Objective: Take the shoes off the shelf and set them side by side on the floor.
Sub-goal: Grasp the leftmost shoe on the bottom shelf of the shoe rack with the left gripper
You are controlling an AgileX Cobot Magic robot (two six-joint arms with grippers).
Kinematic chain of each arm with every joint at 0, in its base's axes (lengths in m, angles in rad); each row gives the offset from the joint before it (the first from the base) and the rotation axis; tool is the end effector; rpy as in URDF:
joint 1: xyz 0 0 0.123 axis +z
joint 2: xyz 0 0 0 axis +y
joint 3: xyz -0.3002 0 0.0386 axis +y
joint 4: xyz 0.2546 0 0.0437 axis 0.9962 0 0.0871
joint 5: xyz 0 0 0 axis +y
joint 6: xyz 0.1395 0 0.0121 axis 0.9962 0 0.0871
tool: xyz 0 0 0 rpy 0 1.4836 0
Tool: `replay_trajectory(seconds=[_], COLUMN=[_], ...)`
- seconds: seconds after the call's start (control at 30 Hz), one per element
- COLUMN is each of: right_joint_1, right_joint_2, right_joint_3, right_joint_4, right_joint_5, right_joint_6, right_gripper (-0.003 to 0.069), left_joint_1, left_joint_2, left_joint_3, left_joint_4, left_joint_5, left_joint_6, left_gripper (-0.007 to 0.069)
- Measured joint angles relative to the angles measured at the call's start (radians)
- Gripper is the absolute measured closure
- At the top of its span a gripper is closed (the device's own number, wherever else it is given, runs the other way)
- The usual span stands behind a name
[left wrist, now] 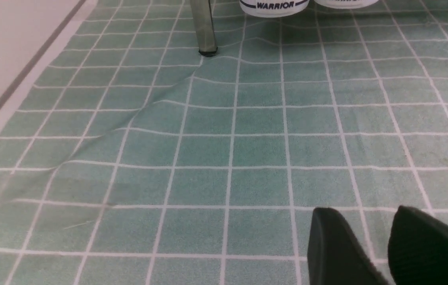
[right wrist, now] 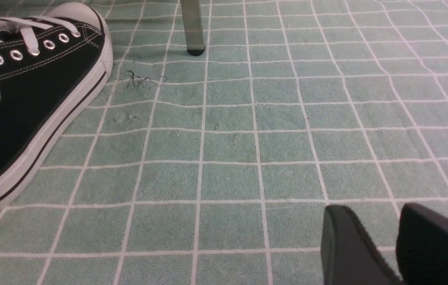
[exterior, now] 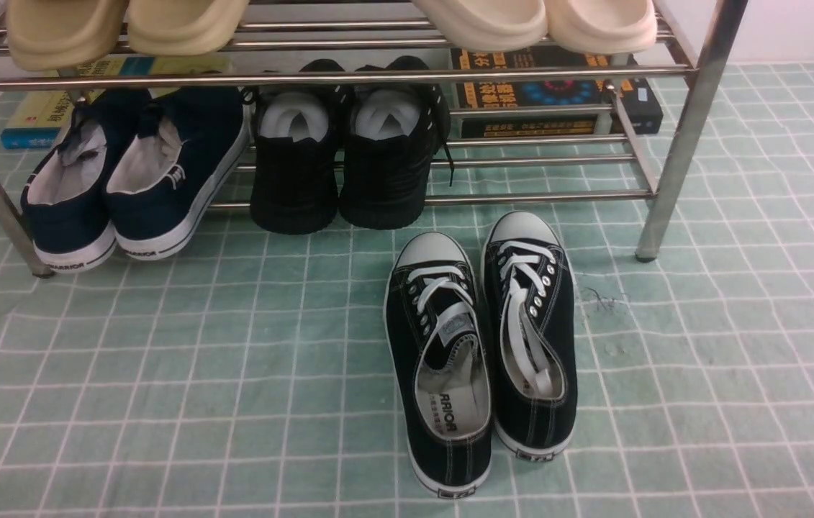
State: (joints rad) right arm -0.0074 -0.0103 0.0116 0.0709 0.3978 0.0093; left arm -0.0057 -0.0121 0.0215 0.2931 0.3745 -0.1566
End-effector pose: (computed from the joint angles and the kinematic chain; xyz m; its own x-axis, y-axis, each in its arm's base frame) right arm 0.0873 0.0032 0.1590 -0.3066 0.0769 -0.9487 0.0042 0.9968 0.0794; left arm 0.0881 0.0143 0.1604 -0.2877 0.1179 -0.9504 -0.0626 0.9879 0.1415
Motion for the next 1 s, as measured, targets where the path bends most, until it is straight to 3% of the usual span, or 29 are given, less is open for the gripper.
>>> replay_trajectory(seconds=[0.13,0.57,0.63,0.73,0.83,1.0], right_joint_1=[0.000,0.000,0.000,0.000,0.000,0.000], right_joint_2=[0.000,0.000,0.000,0.000,0.000,0.000], right_joint_3=[0.000,0.000,0.000,0.000,0.000,0.000], right_joint_4=[0.000,0.000,0.000,0.000,0.000,0.000], right_joint_5=[0.000,0.000,0.000,0.000,0.000,0.000], right_joint_6=[0.000,0.000,0.000,0.000,0.000,0.000], right_gripper=[0.0433,0.0432,0.0432,0.0432,0.0432,0.0432], left_joint_1=[0.000,0.000,0.000,0.000,0.000,0.000], left_joint_2=[0.000,0.000,0.000,0.000,0.000,0.000], left_joint_3=[0.000,0.000,0.000,0.001,0.002,0.003], left_joint_4=[0.096,0.108,-0.020,-0.324,-0.520,-0.623], left_joint_5=[0.012,0.014,-0.008,-0.026,-0.026,-0.023], left_joint_6=[0.000,-0.032,-0.166,-0.433,-0.637,-0.791], left_gripper=[0.0382,0.0382,0.0382,0.0382,0.0382,0.0382])
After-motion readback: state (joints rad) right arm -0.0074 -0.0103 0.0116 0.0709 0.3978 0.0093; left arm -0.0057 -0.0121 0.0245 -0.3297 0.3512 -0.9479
